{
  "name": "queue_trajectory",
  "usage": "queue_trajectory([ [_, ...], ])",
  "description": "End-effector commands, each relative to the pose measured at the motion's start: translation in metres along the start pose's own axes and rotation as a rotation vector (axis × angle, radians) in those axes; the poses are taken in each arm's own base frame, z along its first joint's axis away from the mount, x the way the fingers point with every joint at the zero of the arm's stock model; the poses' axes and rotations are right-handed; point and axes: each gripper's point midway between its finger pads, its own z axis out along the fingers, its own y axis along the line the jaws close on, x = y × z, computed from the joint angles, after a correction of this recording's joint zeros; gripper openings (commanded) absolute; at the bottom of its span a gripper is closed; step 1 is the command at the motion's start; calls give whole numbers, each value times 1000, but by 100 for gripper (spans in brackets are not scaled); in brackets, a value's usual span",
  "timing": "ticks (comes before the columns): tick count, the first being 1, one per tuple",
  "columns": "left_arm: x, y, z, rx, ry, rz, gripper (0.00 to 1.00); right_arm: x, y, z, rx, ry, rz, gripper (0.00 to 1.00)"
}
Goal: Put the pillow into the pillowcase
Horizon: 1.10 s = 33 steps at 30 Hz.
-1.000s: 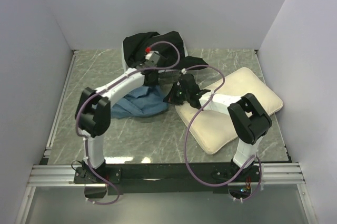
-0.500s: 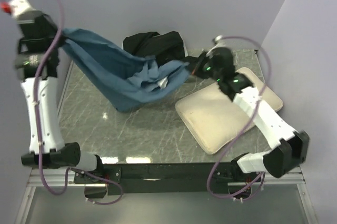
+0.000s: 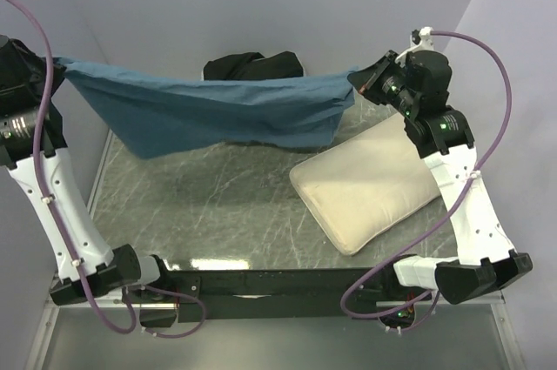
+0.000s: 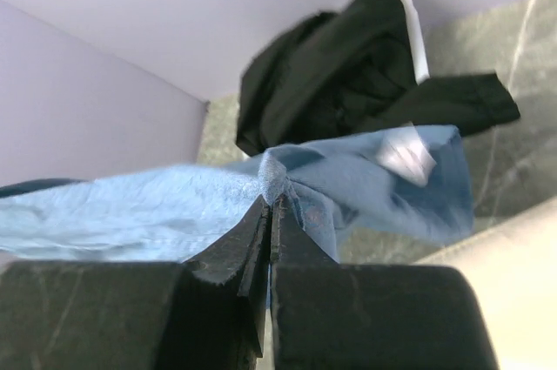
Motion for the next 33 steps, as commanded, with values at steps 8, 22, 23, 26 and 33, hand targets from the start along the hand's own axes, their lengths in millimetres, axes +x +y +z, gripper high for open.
queue_trajectory([
  [8,15,-8,31,118,121,-116,1,-9,8,7,-28,18,13,0],
  [22,11,-30,52,231,153,-155,1,13,34,10,-146,59,21,0],
  [23,8,-29,52,223,145,-153,1,36,39,10,-157,95,13,0],
  [26,0,-24,53,203,125,-181,1,84,29,3,-124,86,-15,0],
  [33,2,43,57,-20,80,-274,1,301,6,-26,-207,344,-1,1],
])
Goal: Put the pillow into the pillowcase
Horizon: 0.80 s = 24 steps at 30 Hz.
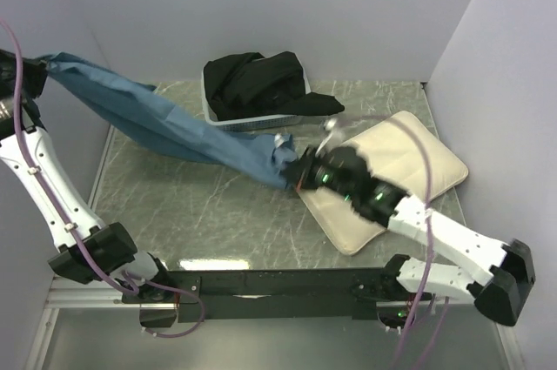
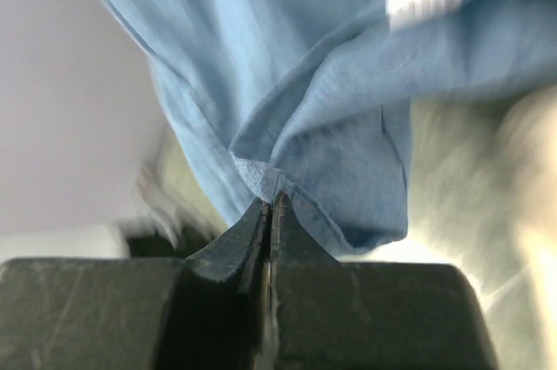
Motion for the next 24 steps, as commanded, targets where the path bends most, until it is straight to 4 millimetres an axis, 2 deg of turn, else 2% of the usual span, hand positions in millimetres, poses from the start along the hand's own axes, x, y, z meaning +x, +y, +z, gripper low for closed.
queue_trajectory([
  [1,-6,28,-8,-89,-63,-73,2,99,-4,26,-46,58,3,4],
  [2,-3,34,-6,-104,-64,-81,3,121,-8,29,-41,104,-8,7],
  [3,-3,44,-6,-136,-82,-89,11,140,-14,31,-17,142,-26,21],
  [4,5,58,-7,-173,-83,-106,23,167,-20,33,8,209,-58,29],
  [5,6,62,-8,-182,-96,-106,37,176,-22,34,15,234,-72,37],
  [6,8,68,-8,-196,-105,-107,48,180,-23,33,21,249,-83,48],
  [7,17,77,-10,-208,-95,-106,54,183,-24,30,21,253,-92,54],
  [8,19,79,-10,-206,-97,-104,67,181,-26,28,24,249,-98,58],
  [9,22,80,-10,-204,-95,-105,69,178,-26,25,28,243,-107,64],
  [10,29,83,-12,-204,-84,-95,71,172,-31,20,61,230,-122,65],
  [11,36,79,-12,-189,-70,-84,74,164,-28,18,70,214,-128,67],
  [12,39,70,-12,-158,-72,-67,75,157,-31,15,93,199,-144,68],
  [13,44,72,-15,-168,-77,-43,76,151,-37,9,130,193,-160,69],
  [14,55,64,-16,-154,-59,-23,78,133,-39,10,165,138,-165,70],
  [16,72,63,-20,-129,-32,9,79,121,-50,12,209,129,-190,70],
  [17,87,57,-21,-97,8,23,80,104,-56,19,218,131,-151,70],
  [19,119,52,-22,-41,90,75,80,93,-72,27,242,145,-143,70],
  [20,149,38,-27,12,164,110,79,85,-77,29,249,136,-137,70],
  [21,168,30,-31,49,204,144,80,71,-90,31,281,116,-124,70],
  [22,196,33,-33,64,266,189,80,66,-95,32,294,109,-123,70],
  [23,234,19,-45,118,358,240,81,60,-98,32,302,100,-121,70],
  [24,264,26,-50,121,426,277,81,55,-102,32,307,96,-123,70],
])
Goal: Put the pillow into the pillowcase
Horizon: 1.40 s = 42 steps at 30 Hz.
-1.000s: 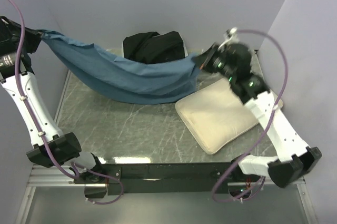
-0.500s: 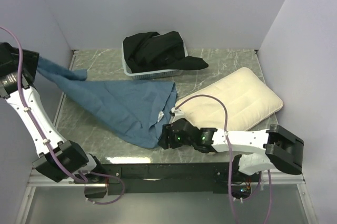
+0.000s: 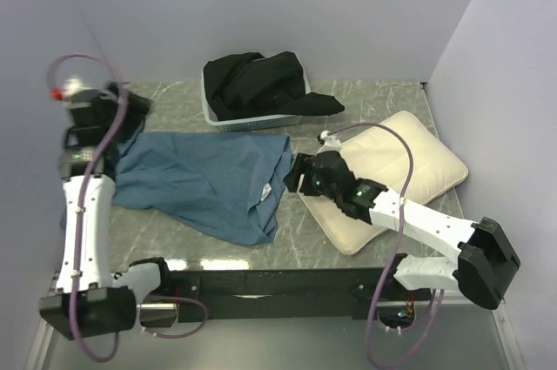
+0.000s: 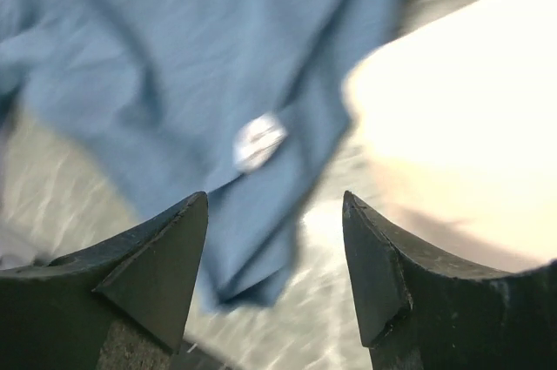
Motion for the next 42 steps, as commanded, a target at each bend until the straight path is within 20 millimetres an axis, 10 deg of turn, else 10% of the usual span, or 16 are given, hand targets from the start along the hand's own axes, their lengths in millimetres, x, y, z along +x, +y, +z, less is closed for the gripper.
queue_trajectory([
  [1,113,-30,-1,148,246,237,82,-22,-22,1,54,-2,-27,70],
  [8,306,-27,-43,210,585,559,91,-34,-55,-14,144,-29,-106,90],
  [15,390,-2,-51,188,724,692,91,-12,-74,-20,187,36,-148,96],
  [21,418,28,-43,75,718,801,81,4,-87,-14,240,143,-216,98],
  [34,412,42,-29,-1,630,832,53,40,-105,5,371,336,-365,98],
  [37,414,46,-26,-15,631,845,34,46,-113,11,405,372,-385,88],
  [42,408,41,-30,4,620,826,13,40,-113,14,422,372,-397,19],
])
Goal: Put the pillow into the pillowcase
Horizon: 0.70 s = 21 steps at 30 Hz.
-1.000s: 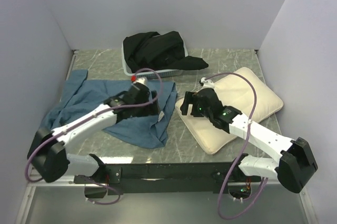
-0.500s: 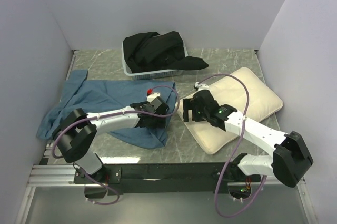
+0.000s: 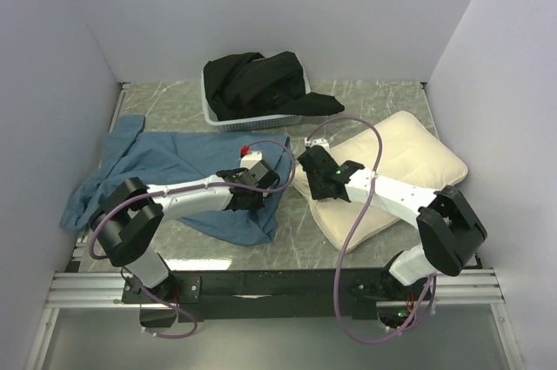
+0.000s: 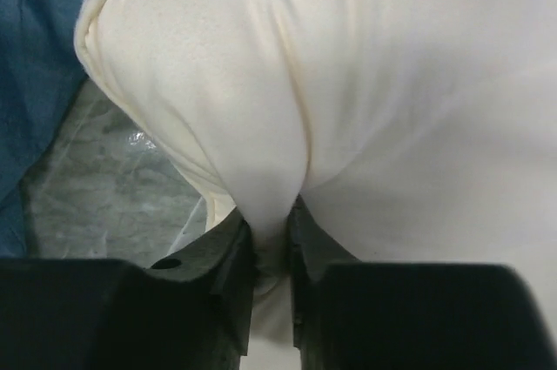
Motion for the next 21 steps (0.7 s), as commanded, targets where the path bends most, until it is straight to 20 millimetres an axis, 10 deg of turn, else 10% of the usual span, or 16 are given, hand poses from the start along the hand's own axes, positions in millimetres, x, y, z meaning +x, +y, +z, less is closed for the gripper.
queue_trajectory([
  [1,-16,-5,-9,30,-60,-24,11,2,6,-3,-25,44,-3,13],
  [2,-17,-3,-11,32,-61,-30,9,-5,9,-10,-47,22,13,0],
  [13,-44,-3,-55,170,-140,-161,6,-65,83,-123,-612,-180,115,0],
  [21,-73,-3,-80,241,-210,-252,7,-41,127,-130,-764,-115,75,0],
])
